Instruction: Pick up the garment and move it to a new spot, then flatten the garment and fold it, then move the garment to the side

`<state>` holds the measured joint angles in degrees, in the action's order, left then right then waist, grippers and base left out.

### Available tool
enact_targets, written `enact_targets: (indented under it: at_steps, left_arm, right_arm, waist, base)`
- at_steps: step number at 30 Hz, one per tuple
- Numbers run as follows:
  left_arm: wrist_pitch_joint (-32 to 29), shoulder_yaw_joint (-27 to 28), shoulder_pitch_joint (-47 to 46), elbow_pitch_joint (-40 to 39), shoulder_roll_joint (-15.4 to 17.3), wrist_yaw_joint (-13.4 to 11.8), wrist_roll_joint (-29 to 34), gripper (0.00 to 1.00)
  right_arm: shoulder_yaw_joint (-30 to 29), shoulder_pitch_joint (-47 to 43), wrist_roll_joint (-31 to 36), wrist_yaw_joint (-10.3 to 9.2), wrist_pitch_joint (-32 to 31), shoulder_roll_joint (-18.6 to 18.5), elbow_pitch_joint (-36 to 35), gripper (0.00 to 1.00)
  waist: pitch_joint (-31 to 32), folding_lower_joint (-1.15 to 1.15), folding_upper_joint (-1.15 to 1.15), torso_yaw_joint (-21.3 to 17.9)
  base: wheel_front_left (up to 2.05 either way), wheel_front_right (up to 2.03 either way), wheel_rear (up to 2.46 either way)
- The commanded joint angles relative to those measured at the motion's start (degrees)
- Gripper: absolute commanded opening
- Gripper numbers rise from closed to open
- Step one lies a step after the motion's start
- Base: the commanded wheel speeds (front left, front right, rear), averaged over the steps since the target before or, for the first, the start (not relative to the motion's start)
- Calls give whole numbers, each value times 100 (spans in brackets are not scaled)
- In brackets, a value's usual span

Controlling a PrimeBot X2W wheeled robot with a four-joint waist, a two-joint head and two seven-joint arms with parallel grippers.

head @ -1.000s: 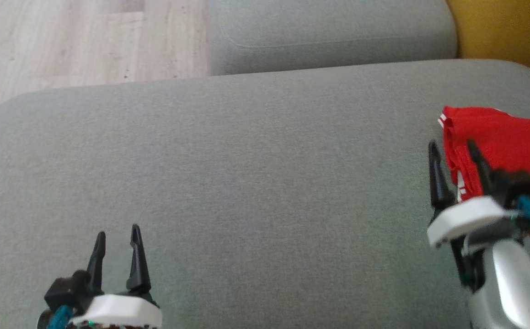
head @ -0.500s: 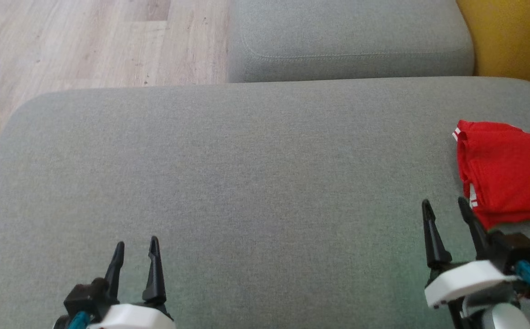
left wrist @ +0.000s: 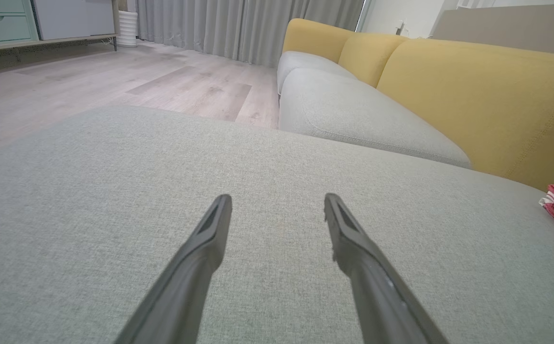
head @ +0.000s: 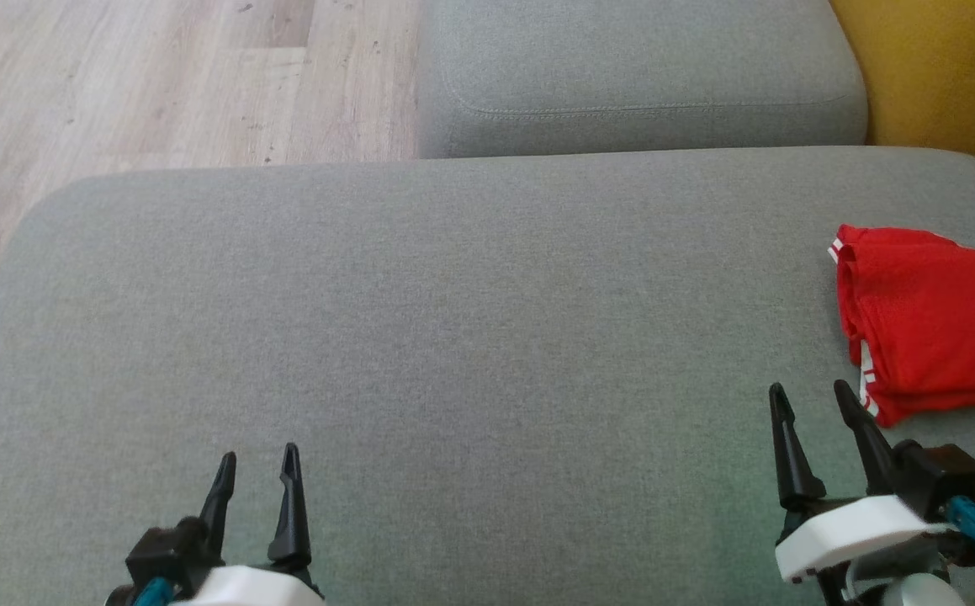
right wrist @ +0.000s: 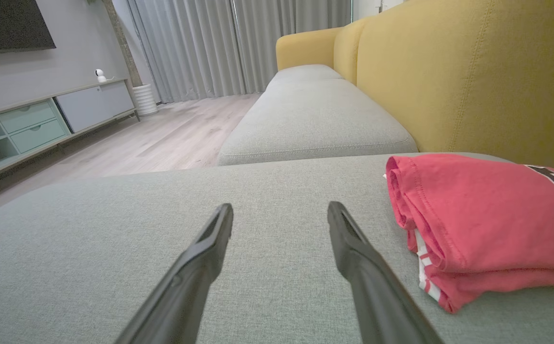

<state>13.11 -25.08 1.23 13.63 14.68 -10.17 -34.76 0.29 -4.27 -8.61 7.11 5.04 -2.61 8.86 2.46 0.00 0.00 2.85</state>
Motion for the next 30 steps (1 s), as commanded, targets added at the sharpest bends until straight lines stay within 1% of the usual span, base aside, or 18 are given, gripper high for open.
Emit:
enact_targets:
  at_steps: [1,2,3,8,30]
  left_arm:
    - [5,170,-228,-182,77,-46,26,100]
    - [4,169,-228,-189,79,-52,25,100]
    - [-1,-5,0,-13,2,-5,-1,0]
    - [-5,-69,158,303,-82,15,-22,0]
    - [-334,480,-4,272,-261,323,-1047,0]
  right_arm:
    - [163,159,-53,37,62,-27,-195,100]
    - [165,154,-58,37,61,-27,-190,100]
    - [5,0,-42,0,0,0,0,0]
    - [7,-99,-63,-1,-11,5,412,0]
    - [-84,101,-1552,6,-188,-23,430,0]
  waist:
    - [0,0,0,3]
    - [1,0,0,3]
    - [2,0,0,3]
    - [2,0,0,3]
    - [-44,0,0,-48]
  base:
    - [0,0,0]
    - [0,0,0]
    - [0,0,0]
    - [0,0,0]
    - [0,0,0]
